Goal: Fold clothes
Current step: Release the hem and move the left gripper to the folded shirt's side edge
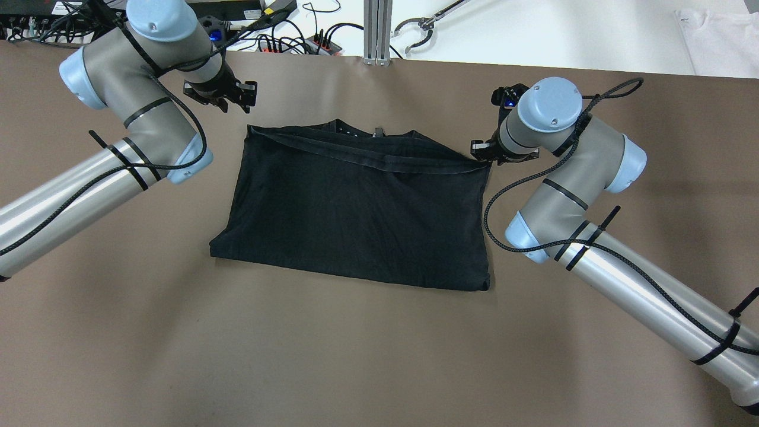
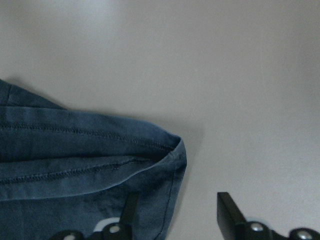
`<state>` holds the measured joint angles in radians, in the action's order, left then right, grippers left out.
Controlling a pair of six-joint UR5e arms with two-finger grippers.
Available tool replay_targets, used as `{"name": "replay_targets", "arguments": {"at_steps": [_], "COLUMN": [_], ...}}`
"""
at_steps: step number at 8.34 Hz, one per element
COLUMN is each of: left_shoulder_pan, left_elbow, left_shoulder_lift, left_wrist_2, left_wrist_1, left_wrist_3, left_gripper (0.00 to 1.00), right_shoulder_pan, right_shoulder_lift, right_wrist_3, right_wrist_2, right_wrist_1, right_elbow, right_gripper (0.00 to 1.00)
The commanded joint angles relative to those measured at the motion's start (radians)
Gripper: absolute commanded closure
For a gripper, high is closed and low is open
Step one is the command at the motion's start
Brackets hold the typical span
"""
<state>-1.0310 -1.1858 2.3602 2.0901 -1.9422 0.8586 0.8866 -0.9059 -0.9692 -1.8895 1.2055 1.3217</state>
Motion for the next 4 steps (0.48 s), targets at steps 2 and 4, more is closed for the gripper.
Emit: {"name": "replay_targets", "arguments": {"at_steps": [2, 4], "left_shoulder_pan": [0.033, 0.106], "left_elbow": [-0.32, -0.388], "left_shoulder_lift": [-0.328, -0.481], "left_wrist_2": [0.053, 0.054], "left_wrist_1": [-0.082, -0.249], "left_wrist_3": [-0.018, 0.008], "left_gripper": [0.0, 0.0], "right_shoulder_pan": [0.003, -0.018], "right_shoulder_lift": [-0.041, -0.041], "right_wrist_3": [0.035, 0.018], "right_wrist_2": [-0.037, -0.034], "right_wrist_1": [-0.003, -0.003], "right_elbow": [0.063, 0.088], "right_gripper": [0.06, 0.06]}}
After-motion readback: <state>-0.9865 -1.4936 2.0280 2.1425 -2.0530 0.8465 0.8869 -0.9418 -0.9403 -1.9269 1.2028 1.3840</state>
